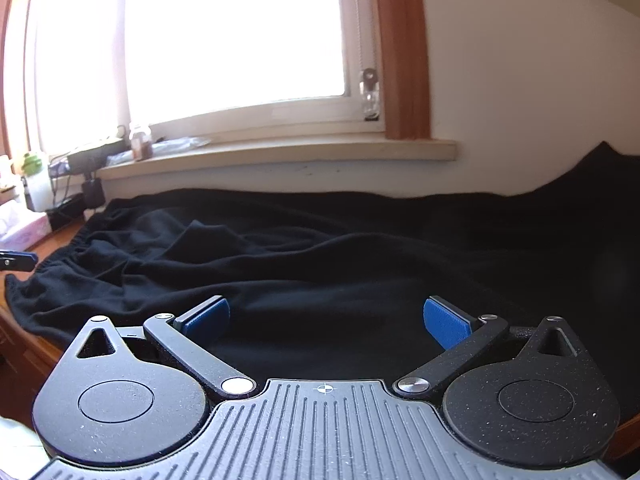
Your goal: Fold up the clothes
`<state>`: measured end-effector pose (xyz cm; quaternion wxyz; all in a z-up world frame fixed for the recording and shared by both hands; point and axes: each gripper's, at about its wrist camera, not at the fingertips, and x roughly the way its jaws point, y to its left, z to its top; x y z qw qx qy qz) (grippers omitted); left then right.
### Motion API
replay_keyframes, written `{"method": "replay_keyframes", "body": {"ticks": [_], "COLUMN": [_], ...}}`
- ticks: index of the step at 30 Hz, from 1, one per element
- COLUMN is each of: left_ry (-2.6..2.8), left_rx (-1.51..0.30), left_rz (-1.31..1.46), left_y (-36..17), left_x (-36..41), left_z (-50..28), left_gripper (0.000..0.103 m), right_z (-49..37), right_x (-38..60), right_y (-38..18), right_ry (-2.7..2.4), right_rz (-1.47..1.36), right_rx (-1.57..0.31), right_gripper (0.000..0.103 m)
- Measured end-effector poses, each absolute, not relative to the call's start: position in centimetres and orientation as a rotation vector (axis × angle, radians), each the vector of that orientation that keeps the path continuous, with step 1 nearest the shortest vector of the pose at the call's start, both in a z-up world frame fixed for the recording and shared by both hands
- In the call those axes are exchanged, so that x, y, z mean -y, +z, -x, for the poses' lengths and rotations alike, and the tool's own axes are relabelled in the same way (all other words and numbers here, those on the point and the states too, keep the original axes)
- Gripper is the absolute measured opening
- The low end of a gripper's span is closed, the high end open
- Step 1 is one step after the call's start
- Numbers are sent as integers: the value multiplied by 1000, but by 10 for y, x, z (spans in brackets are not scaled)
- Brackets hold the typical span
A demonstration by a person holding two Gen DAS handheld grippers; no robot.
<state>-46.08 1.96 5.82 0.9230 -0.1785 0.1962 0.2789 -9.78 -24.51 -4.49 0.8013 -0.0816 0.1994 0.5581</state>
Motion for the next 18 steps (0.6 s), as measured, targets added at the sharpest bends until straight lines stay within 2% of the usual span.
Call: {"method": "replay_keyframes", "body": {"ticks": [13, 17, 18], "left_ry": [624, 560, 537], "left_rx": [-397, -418, -429], "left_rz": [373, 324, 305], "left_y": [58, 64, 66], "left_x": [-18, -18, -18], "left_z": [470, 444, 435], "left_gripper": [102, 92, 80], "right_z": [94, 89, 89], "right_x": [255, 255, 255], "right_y": [-52, -58, -59], "right_ry": [1177, 1162, 1162], "right_rz": [159, 141, 140], "right_rx": [-428, -436, -438], "right_gripper": [102, 100, 99]}}
